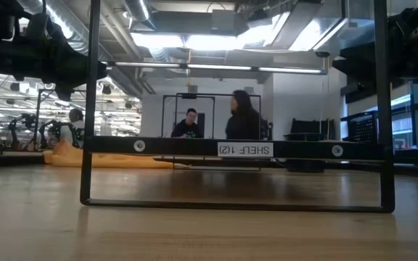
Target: Stack small to large cups/mugs on shelf
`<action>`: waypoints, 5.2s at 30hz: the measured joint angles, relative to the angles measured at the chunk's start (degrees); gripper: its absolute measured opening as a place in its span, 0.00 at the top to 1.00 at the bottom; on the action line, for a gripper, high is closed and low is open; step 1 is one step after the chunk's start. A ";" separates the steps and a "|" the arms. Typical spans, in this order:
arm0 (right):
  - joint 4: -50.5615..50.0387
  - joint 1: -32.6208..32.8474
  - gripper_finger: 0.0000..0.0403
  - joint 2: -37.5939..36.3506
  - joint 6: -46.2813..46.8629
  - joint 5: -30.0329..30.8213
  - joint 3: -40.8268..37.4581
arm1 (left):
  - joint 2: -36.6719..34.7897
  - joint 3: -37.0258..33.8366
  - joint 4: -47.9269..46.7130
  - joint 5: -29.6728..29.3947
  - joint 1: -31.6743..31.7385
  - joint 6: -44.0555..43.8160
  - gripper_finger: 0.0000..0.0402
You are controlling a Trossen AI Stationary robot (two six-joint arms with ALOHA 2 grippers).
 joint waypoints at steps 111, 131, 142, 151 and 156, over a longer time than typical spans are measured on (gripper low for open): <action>-14.30 -0.01 0.64 24.49 9.10 18.78 61.98 | -0.02 0.00 0.00 0.00 -0.02 0.00 0.77; -39.01 2.71 0.64 36.30 9.29 -9.19 64.70 | -0.02 -0.01 0.00 0.00 -0.01 0.01 0.77; -90.64 2.86 0.64 56.75 -8.61 -6.23 91.43 | 0.00 0.00 -0.02 0.00 -0.01 0.00 0.77; -100.70 7.52 0.64 56.47 10.07 -9.84 103.70 | 0.00 -0.01 -0.01 0.02 -0.02 0.00 0.77; -100.58 15.57 0.64 52.24 23.23 -9.22 98.04 | -0.02 0.00 0.00 0.00 -0.02 0.00 0.77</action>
